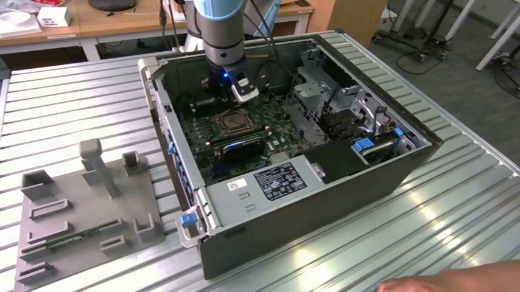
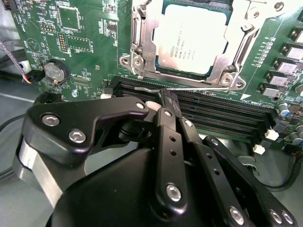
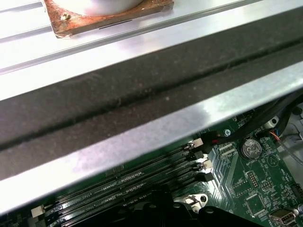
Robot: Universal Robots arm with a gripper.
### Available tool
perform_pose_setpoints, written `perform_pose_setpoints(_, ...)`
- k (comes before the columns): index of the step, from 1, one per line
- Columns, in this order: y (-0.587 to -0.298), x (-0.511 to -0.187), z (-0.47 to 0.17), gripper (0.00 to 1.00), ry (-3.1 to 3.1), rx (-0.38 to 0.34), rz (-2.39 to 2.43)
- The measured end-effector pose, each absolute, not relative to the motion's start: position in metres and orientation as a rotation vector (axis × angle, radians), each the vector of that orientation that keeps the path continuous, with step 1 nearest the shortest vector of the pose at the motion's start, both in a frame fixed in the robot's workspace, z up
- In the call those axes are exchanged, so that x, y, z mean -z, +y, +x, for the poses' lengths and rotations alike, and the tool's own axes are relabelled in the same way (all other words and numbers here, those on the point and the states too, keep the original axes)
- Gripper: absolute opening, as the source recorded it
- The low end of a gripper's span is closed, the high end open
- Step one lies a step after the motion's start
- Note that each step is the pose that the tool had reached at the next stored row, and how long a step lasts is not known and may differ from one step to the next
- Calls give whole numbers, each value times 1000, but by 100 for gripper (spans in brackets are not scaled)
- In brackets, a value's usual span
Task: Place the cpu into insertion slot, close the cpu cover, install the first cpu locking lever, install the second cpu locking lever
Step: 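Install the first cpu locking lever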
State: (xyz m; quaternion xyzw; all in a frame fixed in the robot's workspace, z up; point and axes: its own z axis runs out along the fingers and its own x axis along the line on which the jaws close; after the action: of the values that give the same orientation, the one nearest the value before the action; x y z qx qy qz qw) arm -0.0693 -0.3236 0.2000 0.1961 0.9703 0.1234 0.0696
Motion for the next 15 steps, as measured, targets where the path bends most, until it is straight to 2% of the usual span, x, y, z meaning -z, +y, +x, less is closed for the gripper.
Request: perform_pose_setpoints(15, -323, -197, -69, 11, 2919, -371, 590)
